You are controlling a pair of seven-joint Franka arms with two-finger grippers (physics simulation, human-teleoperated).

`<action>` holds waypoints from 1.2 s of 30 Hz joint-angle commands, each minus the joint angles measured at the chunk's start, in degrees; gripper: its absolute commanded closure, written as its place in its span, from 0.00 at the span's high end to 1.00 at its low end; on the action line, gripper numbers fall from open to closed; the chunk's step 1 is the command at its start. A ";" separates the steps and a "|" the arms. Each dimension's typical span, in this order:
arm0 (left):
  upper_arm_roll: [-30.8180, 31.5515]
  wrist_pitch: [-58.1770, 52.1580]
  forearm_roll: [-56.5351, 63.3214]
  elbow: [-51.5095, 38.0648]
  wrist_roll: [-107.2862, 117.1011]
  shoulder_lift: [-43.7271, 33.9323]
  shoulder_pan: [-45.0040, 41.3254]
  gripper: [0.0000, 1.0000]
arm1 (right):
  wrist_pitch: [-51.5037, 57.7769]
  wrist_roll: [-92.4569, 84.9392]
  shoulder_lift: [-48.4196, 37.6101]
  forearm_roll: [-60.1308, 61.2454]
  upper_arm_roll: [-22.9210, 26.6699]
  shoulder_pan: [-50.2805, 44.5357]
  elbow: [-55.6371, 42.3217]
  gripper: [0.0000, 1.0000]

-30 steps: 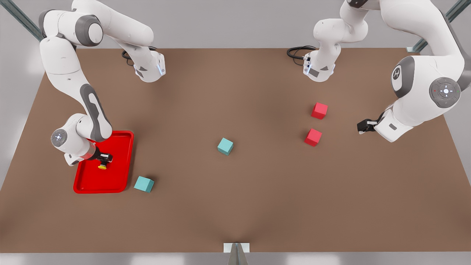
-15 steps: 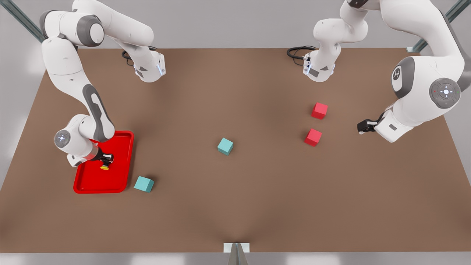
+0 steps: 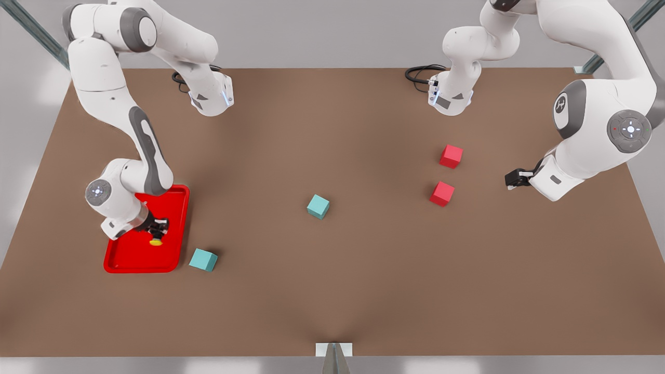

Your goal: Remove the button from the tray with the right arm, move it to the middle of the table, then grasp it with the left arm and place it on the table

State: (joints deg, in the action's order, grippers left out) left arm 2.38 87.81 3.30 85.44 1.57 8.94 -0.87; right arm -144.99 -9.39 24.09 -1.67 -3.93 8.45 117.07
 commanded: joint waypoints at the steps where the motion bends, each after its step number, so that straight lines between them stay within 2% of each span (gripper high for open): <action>1: -0.01 -0.01 0.04 -0.10 0.01 -0.06 0.00 1.00 | 4.37 10.79 -1.33 -0.44 -0.02 -5.54 -1.05 0.44; 6: -0.01 -0.01 0.04 -0.01 0.01 -0.06 0.00 1.00 | 10.78 36.17 -0.10 0.88 -0.37 -25.66 -13.52 0.45; 8: -0.01 -0.01 0.04 -0.01 0.01 -0.06 0.00 1.00 | 10.87 49.46 3.77 0.97 -0.46 -33.84 -19.86 0.45; 11: -0.01 0.17 0.04 -0.01 0.01 0.38 0.00 1.00 | 10.78 54.30 8.16 4.47 -1.16 -38.68 -26.00 0.45; 13: 0.08 0.17 0.04 -0.01 0.01 0.38 0.00 1.00 | 10.87 59.22 17.03 5.54 -1.08 -42.64 -38.13 0.45; 15: -0.01 0.17 0.04 -0.01 0.01 0.38 0.00 1.00 | 10.70 61.68 23.54 5.63 -0.81 -43.52 -47.63 0.45; 18: -0.01 0.17 0.04 -0.01 0.01 0.38 0.00 1.00 | 10.08 61.59 24.07 6.33 -0.81 -43.43 -49.39 0.45; 21: -0.01 0.17 0.04 -0.01 0.01 0.47 0.00 1.00 | 7.71 65.29 34.35 6.33 -0.81 -45.63 -61.78 0.45; 29: -0.01 1.05 0.04 -0.01 0.01 1.26 0.08 1.00 | -0.64 64.58 39.54 6.24 -0.64 -49.76 -61.78 0.46; 30: -0.01 1.13 0.04 -0.01 0.01 1.26 0.08 1.00 | -0.73 64.58 39.72 6.24 -0.64 -49.93 -61.78 0.52; 31: -0.01 1.40 0.04 -0.01 0.01 1.61 0.08 1.00 | -0.73 64.50 39.72 6.24 -0.55 -50.20 -61.78 0.81; 32: -0.01 1.40 0.04 -0.01 0.01 1.61 0.08 1.00 | -0.73 62.92 39.72 6.24 -0.46 -50.20 -61.70 1.00; 35: -0.01 1.40 0.04 -0.01 0.01 1.61 0.08 1.00 | -0.56 61.07 39.02 6.42 -0.55 -50.02 -61.17 1.00; 36: -0.01 1.40 0.04 -0.01 0.01 1.61 0.08 1.00 | 1.02 59.84 33.14 8.70 -0.64 -49.23 -55.38 1.00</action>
State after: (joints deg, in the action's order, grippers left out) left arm 2.36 88.97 3.28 85.46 1.57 10.60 -0.79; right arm -143.47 41.35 58.14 5.62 -4.62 -40.85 60.55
